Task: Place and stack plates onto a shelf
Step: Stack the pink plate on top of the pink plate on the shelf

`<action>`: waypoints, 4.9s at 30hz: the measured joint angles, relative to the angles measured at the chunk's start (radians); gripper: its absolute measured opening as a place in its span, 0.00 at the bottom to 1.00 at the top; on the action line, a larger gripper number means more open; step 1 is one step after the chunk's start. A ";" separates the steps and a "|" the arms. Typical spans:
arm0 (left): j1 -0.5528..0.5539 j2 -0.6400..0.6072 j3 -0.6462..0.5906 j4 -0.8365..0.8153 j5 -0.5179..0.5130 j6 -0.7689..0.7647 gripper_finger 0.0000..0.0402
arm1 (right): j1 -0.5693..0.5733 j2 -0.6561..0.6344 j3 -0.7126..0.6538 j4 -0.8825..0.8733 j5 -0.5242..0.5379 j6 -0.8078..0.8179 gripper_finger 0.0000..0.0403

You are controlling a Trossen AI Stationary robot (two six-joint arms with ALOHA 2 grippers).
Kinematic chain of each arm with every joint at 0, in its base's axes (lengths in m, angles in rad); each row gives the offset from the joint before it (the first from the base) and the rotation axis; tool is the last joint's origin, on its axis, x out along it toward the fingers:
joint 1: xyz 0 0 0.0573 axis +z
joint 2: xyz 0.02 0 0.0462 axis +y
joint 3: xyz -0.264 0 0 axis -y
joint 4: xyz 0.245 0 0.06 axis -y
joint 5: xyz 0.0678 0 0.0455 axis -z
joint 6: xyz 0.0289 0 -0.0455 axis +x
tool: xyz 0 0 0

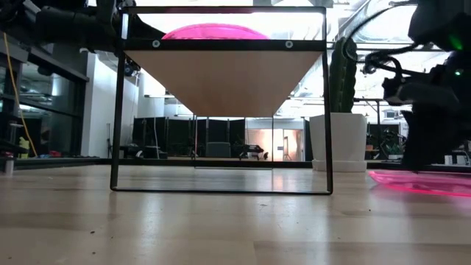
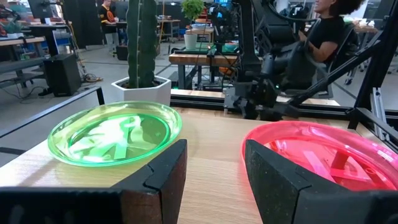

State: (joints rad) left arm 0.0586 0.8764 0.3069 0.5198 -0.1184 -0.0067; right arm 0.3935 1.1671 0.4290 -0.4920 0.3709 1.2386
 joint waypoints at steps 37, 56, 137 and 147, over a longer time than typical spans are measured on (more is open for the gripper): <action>0.000 0.000 0.000 -0.007 0.000 0.000 0.38 | 0.310 -0.089 0.001 -0.188 -0.073 0.471 0.44; 0.000 0.000 0.000 -0.007 0.000 0.000 0.38 | 0.327 0.038 0.000 -0.072 -0.068 0.490 0.24; 0.000 0.000 0.000 0.080 0.000 0.071 0.38 | -0.403 -0.111 0.185 0.774 -0.261 -0.544 0.00; 0.000 0.000 0.000 0.081 0.000 0.071 0.38 | -0.414 0.028 0.185 0.938 -0.274 -0.540 0.00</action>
State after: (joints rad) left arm 0.0586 0.8764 0.3065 0.6006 -0.1188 0.0643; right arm -0.0200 1.1950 0.6136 0.4458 0.0967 0.6986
